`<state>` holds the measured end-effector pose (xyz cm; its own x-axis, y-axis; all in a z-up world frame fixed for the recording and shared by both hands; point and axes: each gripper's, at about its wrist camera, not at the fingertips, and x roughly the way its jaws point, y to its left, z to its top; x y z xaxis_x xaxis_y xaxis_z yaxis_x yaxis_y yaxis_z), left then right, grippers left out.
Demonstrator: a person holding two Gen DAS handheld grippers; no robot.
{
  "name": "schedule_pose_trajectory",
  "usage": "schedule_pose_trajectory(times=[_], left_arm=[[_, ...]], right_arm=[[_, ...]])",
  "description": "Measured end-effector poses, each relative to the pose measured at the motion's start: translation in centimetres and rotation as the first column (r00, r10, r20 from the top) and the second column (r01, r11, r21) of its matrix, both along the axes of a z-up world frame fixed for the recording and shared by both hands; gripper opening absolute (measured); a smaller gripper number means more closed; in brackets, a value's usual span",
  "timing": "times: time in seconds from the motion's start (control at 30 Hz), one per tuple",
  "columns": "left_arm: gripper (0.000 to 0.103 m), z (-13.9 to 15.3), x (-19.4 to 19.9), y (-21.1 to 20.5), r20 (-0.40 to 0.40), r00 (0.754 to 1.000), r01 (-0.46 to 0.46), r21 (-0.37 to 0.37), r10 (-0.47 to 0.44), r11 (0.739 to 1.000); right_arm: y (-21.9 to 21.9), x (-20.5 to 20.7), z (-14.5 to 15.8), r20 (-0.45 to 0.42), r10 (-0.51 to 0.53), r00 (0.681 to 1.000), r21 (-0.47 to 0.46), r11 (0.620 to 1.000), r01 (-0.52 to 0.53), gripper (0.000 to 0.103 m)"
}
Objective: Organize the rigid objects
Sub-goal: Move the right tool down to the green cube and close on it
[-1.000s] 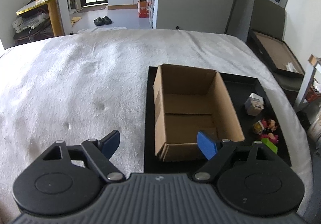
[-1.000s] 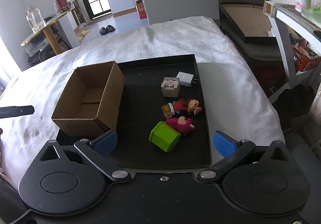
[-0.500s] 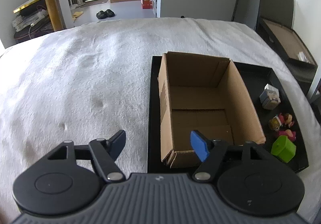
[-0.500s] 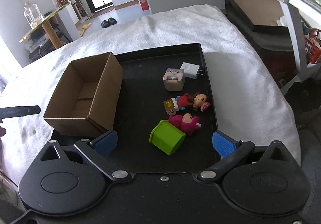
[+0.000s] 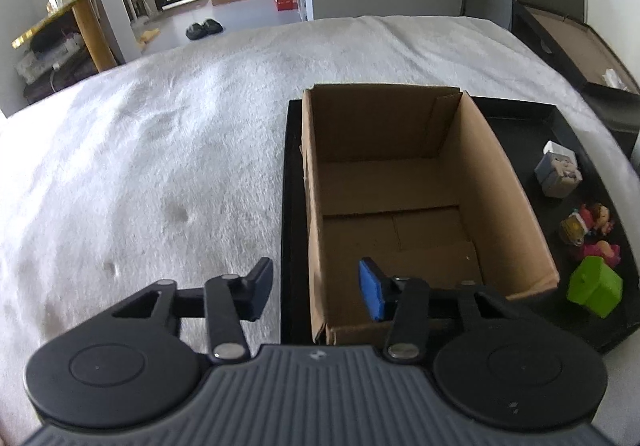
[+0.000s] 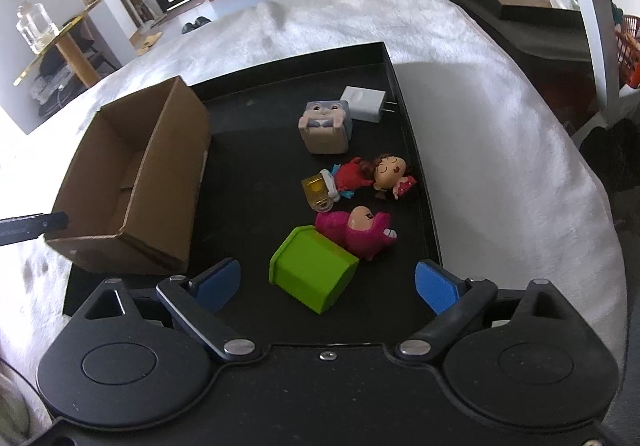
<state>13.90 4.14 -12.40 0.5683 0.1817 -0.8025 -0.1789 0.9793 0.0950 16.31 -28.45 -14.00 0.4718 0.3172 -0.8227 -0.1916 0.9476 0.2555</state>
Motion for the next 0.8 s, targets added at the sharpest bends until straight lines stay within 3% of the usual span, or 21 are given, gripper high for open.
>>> schedule_pose_trajectory(times=[0.2,0.6,0.8], left_arm=[[0.038,-0.5,0.8,-1.5,-0.011,1.0,-0.014,0.077,0.015,0.997],[0.012,-2.5,1.6,-2.7,-0.043,0.997,-0.053,0.174,0.061,0.983],[0.011,-2.3,1.4,-2.8,-0.017,0.998,-0.063,0.178,0.068,0.982]], right_arm=[[0.5,0.9,-1.2,-0.016,-0.052,0.999,0.001,0.999,0.052,0.093],[2.1,1.9,-3.2,-0.044,-0.152,0.987,0.015,0.988,0.153,0.093],[3.4,1.9,-4.4,-0.045,-0.178,0.983,0.005,0.984,0.179,0.093]])
